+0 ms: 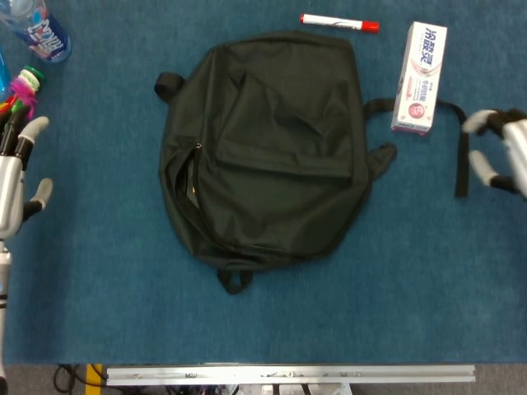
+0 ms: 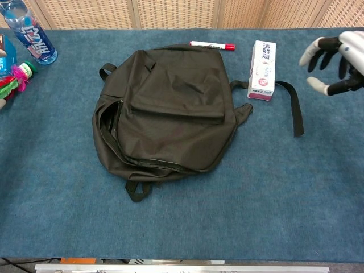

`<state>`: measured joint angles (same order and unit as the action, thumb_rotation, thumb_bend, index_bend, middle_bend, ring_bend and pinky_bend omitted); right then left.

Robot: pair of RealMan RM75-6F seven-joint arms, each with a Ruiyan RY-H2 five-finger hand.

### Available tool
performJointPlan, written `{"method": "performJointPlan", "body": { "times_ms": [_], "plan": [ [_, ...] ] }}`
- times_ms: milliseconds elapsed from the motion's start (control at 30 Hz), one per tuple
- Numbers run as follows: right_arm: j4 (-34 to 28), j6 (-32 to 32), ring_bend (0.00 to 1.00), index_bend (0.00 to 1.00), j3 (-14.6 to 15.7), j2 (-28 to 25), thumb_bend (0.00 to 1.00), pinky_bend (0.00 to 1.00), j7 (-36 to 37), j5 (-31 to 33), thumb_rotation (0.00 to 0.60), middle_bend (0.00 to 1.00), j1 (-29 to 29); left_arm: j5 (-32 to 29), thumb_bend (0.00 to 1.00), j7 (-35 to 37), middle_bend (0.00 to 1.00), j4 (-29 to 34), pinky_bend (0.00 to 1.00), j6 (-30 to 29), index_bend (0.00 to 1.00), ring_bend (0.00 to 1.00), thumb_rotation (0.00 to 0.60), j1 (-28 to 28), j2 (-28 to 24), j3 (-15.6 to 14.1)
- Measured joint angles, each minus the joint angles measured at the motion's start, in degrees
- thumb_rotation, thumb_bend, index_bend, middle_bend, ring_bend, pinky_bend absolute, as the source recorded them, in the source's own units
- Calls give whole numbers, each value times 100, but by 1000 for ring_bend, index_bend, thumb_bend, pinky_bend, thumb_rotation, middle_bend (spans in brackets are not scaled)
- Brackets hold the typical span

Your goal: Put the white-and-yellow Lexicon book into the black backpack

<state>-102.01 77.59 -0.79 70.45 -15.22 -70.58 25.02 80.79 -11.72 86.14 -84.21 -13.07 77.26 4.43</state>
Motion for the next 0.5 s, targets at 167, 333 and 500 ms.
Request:
{"method": "performJointPlan", "body": {
  "times_ms": [167,333,500],
  "plan": [
    [208,574,431,440,120,-78,345,593,232,-188,600,498,-570,49,230,3,132,137,268,-93,199,121,600,147,-141,-80],
    [243,866,431,440,175,-184,343,593,467,-305,600,498,-994,52,229,-29,135,322,268,-252,200,121,600,308,-198,-112],
    [219,888,431,440,95,-240,343,593,500,-395,600,498,-1114,81,229,-10,137,359,268,-276,201,121,600,366,-203,-115]
  ]
}}
